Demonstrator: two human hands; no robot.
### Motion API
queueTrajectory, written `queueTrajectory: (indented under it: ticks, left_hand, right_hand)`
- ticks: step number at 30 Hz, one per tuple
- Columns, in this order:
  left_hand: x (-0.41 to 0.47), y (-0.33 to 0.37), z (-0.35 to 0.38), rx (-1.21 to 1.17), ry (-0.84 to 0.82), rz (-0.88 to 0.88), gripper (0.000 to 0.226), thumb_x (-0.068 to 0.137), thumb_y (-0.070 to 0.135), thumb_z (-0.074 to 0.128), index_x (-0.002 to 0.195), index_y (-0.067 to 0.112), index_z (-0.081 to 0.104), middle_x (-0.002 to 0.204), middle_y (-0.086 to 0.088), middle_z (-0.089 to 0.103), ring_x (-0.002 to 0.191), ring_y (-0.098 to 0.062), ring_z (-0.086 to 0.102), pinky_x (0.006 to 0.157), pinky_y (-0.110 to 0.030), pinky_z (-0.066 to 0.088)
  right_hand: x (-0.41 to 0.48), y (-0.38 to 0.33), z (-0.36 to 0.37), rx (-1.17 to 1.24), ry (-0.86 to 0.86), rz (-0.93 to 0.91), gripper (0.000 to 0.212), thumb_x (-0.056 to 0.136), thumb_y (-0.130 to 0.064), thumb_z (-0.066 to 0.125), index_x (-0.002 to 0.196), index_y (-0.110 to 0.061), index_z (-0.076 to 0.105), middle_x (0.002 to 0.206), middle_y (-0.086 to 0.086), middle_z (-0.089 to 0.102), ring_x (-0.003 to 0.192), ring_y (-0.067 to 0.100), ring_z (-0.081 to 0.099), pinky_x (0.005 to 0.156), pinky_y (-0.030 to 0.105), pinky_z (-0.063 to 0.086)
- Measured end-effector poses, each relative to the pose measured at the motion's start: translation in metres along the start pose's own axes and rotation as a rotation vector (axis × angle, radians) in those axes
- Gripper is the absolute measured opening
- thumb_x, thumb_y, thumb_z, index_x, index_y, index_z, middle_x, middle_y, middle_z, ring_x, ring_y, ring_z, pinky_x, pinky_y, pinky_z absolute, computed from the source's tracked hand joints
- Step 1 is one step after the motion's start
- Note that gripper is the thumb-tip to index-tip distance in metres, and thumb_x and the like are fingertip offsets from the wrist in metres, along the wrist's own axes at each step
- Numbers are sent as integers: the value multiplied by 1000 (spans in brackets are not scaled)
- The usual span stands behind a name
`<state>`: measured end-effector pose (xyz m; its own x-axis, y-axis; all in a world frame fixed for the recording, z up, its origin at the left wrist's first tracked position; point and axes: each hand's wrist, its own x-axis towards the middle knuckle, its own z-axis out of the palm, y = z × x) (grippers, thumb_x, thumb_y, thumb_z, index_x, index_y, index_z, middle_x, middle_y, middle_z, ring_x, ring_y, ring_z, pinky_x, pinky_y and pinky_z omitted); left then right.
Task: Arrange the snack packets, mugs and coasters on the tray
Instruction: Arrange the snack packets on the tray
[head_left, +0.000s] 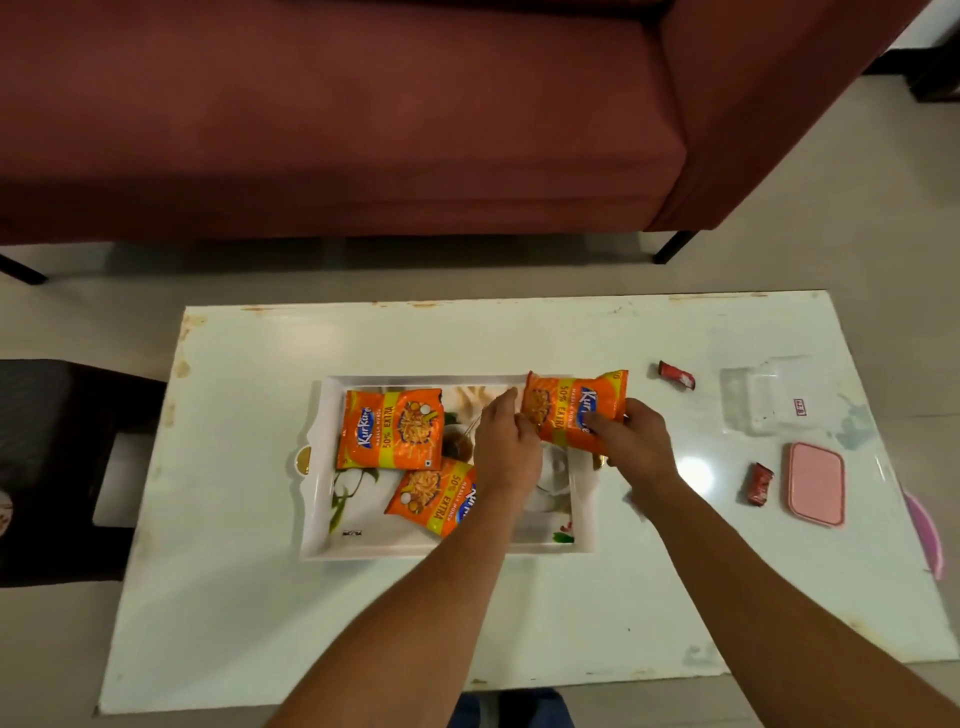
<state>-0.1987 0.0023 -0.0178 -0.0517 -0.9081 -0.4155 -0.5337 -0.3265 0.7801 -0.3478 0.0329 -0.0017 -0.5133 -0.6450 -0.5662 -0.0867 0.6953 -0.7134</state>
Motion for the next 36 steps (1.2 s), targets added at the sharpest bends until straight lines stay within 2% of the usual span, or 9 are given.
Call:
queueTrajectory:
  ticks: [6,10,17,22,26,28,31,34,36]
  left_hand:
    - [19,-1,23,128,-84,-60,43,104,22,42,146,18,50,138,-14,52,122,-33,59,104,-41,49]
    - [17,-4,24,259,-83,-67,42,102,22,45,142,17,54,134,-14,53,117,-33,61,99,-43,52]
    - [13,-6,21,371,-153,-38,32,99,18,48,128,10,59,137,-14,55,119,-35,58,99,-46,50]
    - [16,-3,19,505,-252,-4,47,100,22,47,144,7,45,149,-15,45,132,-36,48,110,-48,42]
    - [16,1,14,509,-274,16,49,99,22,50,146,8,43,148,-14,46,132,-37,47,109,-48,42]
    - [9,0,6,430,-199,96,48,96,17,55,142,7,47,144,-14,51,129,-35,49,106,-45,45]
    - [-24,-22,-21,270,75,230,42,90,3,59,131,11,61,131,-11,61,122,-29,55,98,-41,51]
    - [-62,-65,-52,245,334,176,29,91,3,61,117,15,68,120,-6,65,115,-26,60,89,-37,57]
    - [-71,-89,-66,290,401,42,25,93,6,62,116,13,69,119,-10,67,114,-30,61,87,-40,55]
  right_hand:
    - [29,6,5,-66,-54,-16,32,89,-21,66,120,-14,66,109,6,71,85,17,68,54,27,51]
    - [35,18,2,-100,-52,30,34,92,-26,64,124,-15,63,112,3,69,98,22,65,76,32,52]
    - [30,13,16,-174,-1,-35,30,93,-30,59,122,-19,56,110,4,66,98,27,66,80,50,60]
    - [28,17,23,-236,80,-73,40,95,-29,59,131,-14,51,119,9,65,97,25,62,83,44,58]
    - [24,15,27,-268,208,-98,71,91,-33,66,149,-8,34,140,18,53,125,37,55,94,44,49]
    - [12,13,24,-310,377,-196,83,90,-38,67,155,-10,24,143,19,47,130,37,49,103,51,43]
    - [-30,19,33,-220,492,-343,67,91,-37,62,148,-14,36,132,14,53,119,29,54,92,43,48]
    - [-79,42,64,-120,281,-148,43,90,-36,65,127,-17,55,112,3,65,107,26,65,72,26,44]
    - [-99,55,90,-82,77,98,46,89,-42,67,127,-18,56,109,1,69,107,25,68,68,24,43]
